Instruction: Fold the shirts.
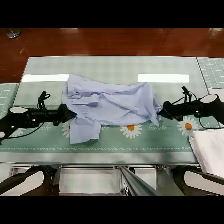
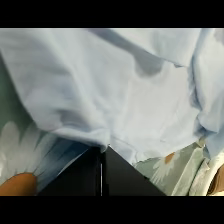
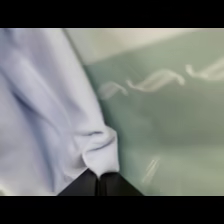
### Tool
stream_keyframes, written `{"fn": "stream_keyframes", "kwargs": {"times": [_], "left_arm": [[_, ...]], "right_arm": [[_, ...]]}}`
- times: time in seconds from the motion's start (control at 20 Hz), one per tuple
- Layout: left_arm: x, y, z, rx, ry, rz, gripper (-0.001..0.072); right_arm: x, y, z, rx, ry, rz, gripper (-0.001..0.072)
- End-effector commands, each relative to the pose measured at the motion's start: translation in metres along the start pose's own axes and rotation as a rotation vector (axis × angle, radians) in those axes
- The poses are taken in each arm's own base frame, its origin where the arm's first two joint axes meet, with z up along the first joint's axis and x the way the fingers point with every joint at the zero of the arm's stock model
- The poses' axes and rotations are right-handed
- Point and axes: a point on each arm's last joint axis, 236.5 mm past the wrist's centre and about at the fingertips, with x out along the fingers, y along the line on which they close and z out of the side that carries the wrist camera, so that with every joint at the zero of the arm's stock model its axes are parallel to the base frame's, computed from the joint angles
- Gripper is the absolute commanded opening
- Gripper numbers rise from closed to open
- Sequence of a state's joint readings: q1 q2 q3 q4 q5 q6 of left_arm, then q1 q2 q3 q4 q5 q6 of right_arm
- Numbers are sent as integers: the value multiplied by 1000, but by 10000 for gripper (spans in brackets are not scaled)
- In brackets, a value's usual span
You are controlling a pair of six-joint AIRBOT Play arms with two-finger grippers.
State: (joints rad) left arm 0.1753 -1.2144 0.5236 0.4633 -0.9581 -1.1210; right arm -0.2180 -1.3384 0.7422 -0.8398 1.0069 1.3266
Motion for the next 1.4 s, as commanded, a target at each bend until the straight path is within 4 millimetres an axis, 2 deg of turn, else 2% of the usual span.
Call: {"fn": "stream_keyframes", "kwargs": {"times": [0.0,0.05,0.15,0.25,0.3,0.4,0.5,0.55,0.65,0.8,0.9,1.0,1.1,1.2,1.25,1.35], "left_arm": [[-24,-48,29,85,-37,-99,26],[-42,-80,49,129,-89,-159,26],[-95,-159,88,265,-237,-284,25],[-161,-242,105,447,-387,-380,26],[-197,-281,105,544,-458,-410,25],[-260,-345,89,732,-586,-451,26],[-318,-390,62,878,-695,-460,26],[-342,-405,46,946,-745,-442,25],[-387,-421,13,1069,-868,-329,25],[-442,-423,-36,1189,-1076,-62,25],[-467,-422,-72,1242,-1205,84,25],[-473,-422,-106,1279,-1251,131,25],[-470,-419,-130,1297,-1235,117,25],[-458,-416,-142,1325,-1160,64,25],[-450,-413,-139,1310,-1117,36,25],[-427,-396,-112,1243,-1024,22,25]], "right_arm": [[-34,45,32,-120,-52,54,20],[-58,67,51,-168,-112,73,20],[-125,125,90,-290,-277,111,20],[-210,184,111,-426,-469,124,20],[-251,208,111,-482,-559,118,20],[-329,247,96,-583,-738,98,20],[-393,274,61,-666,-894,80,20],[-420,284,38,-703,-963,75,20],[-467,299,-17,-774,-1102,75,20],[-516,300,-93,-838,-1277,37,20],[-536,296,-135,-859,-1365,19,20],[-552,285,-166,-841,-1441,-7,20],[-555,280,-187,-841,-1463,-12,20],[-539,270,-191,-832,-1387,-33,20],[-526,263,-187,-817,-1327,-49,20],[-492,248,-168,-778,-1193,-67,20]]}}
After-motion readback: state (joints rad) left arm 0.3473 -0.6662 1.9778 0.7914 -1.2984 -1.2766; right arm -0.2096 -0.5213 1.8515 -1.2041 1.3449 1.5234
